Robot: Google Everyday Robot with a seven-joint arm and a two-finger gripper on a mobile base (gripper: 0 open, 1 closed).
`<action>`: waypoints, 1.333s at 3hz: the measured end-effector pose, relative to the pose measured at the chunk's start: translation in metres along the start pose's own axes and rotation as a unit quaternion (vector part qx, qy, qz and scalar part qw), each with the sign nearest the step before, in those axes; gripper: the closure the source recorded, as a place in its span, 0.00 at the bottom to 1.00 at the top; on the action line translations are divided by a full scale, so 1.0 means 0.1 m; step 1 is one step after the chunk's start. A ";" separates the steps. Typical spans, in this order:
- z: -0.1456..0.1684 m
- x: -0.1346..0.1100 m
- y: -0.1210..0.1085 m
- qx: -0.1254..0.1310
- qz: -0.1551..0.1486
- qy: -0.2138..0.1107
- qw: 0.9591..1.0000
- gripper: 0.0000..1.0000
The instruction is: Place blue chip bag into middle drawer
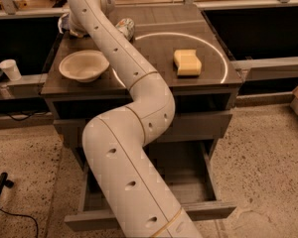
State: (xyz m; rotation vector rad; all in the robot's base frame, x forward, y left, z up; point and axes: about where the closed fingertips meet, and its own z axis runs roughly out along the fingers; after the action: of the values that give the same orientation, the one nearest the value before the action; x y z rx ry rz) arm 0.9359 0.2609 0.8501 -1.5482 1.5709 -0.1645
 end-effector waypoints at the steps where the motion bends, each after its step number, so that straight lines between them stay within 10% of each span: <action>1: -0.01 0.03 -0.02 0.003 0.001 0.003 1.000 0.96; 2: -0.08 -0.02 -0.06 0.002 -0.009 -0.011 1.000 1.00; 3: -0.73 -0.21 -0.40 0.008 -0.015 -0.113 0.993 1.00; 4: -1.33 -0.40 -0.50 -0.004 -0.049 -0.192 0.980 1.00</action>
Offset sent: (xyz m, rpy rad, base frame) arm 0.0438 0.0004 0.0534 0.0244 -0.0468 0.0774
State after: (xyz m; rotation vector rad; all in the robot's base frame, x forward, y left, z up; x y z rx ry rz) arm 0.8786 0.2213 0.9806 -1.5558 1.1950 0.0827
